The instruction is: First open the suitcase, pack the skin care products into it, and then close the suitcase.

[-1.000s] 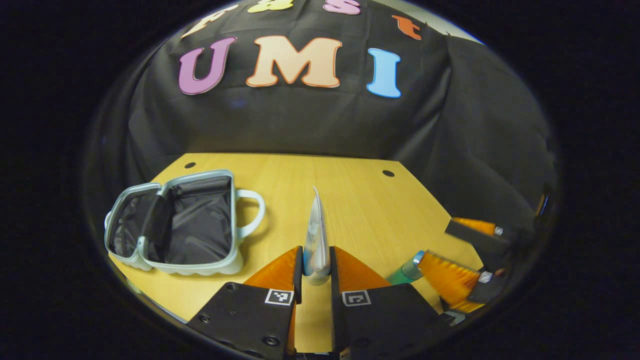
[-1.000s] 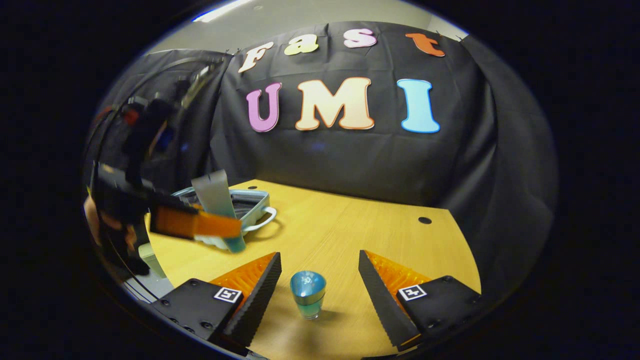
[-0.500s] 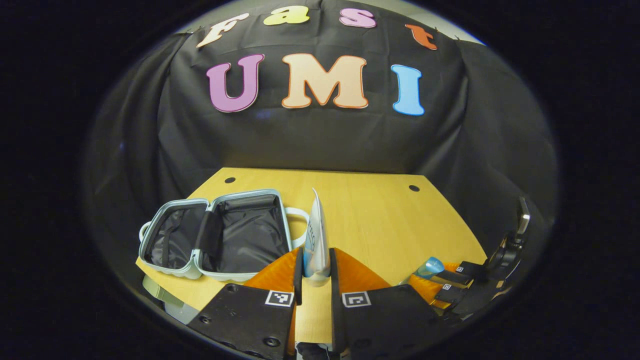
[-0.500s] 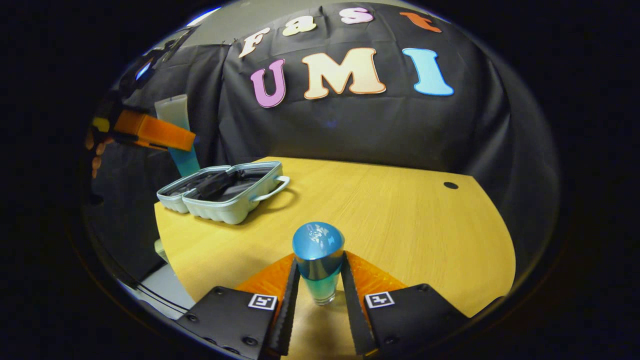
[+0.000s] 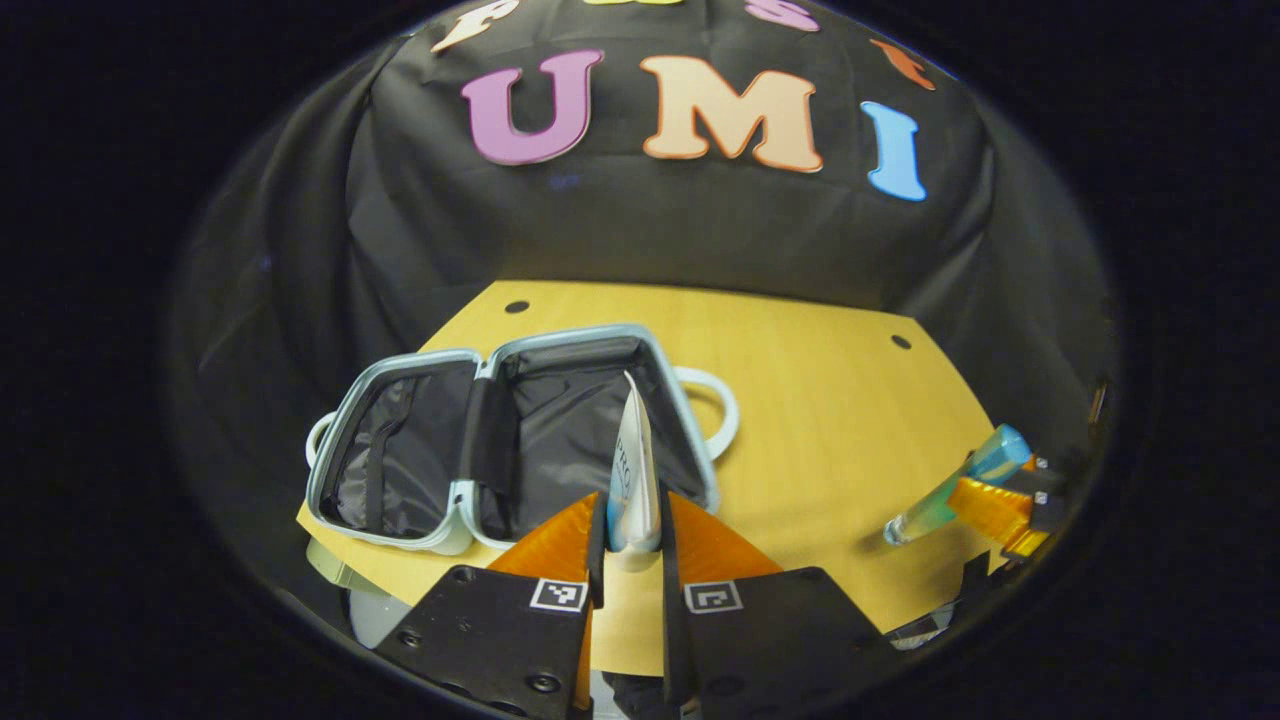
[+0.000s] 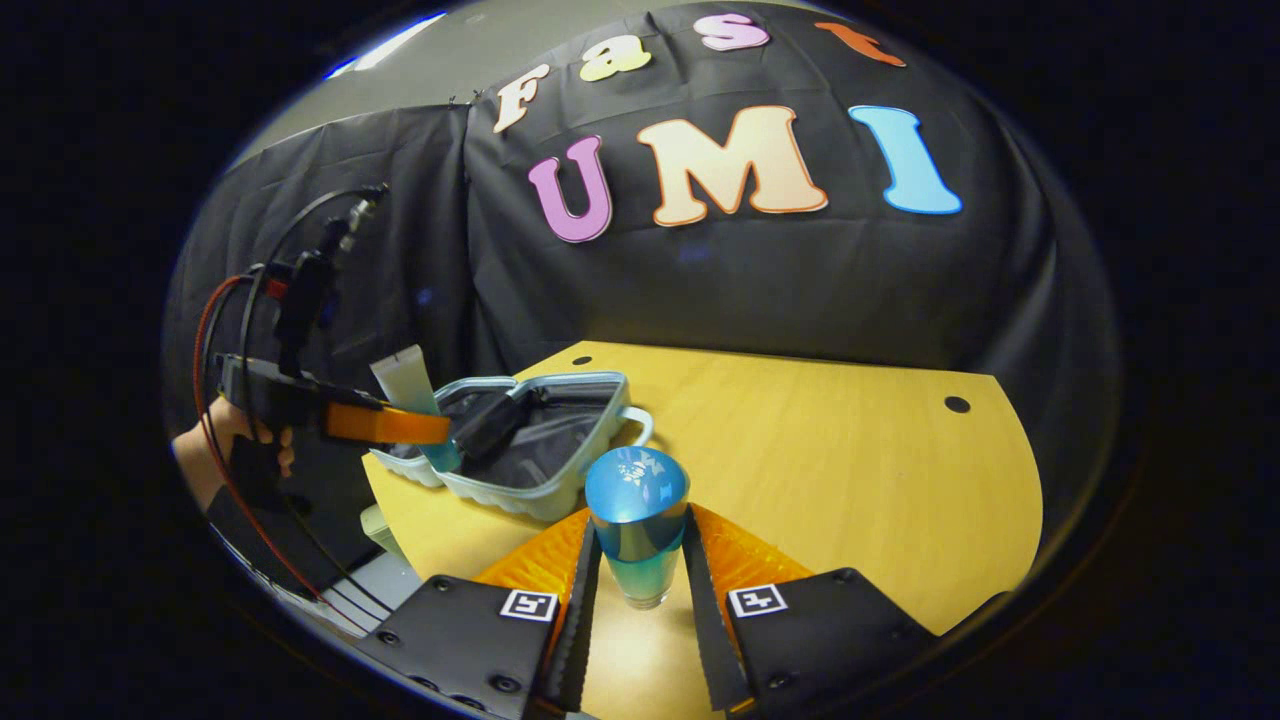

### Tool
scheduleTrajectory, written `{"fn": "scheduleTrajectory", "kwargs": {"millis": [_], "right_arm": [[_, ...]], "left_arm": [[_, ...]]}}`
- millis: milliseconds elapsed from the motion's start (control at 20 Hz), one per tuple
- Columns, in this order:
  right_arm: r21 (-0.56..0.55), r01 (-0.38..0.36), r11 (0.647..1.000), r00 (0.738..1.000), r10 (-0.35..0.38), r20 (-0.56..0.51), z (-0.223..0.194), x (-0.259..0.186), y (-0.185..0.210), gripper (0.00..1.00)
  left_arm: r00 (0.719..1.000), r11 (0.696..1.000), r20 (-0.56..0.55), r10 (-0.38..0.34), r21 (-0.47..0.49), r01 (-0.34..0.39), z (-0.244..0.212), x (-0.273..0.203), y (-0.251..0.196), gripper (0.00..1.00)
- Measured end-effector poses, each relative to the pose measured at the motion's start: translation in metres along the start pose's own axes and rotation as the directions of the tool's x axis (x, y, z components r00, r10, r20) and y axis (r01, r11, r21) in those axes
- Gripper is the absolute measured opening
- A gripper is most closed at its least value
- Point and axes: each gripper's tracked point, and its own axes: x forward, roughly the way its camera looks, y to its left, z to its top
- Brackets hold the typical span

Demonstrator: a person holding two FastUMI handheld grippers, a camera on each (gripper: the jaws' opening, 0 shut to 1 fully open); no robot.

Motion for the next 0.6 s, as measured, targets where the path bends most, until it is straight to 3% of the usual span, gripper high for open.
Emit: {"fn": "scheduleTrajectory", "kwargs": {"millis": [350, 600], "right_arm": [[0.045, -0.002, 0.999, 0.999, 0.005, -0.050, 0.018, 0.070, 0.089, 0.45], [0.069, 0.020, 0.997, 0.993, -0.012, -0.119, 0.013, 0.106, 0.123, 0.48]], "left_arm": [[0.987, 0.994, -0.121, -0.103, 0.013, 0.106, -0.006, 0.065, 0.051, 0.21], [0.948, 0.986, -0.270, -0.166, -0.043, 0.160, -0.035, 0.110, 0.065, 0.21]]}}
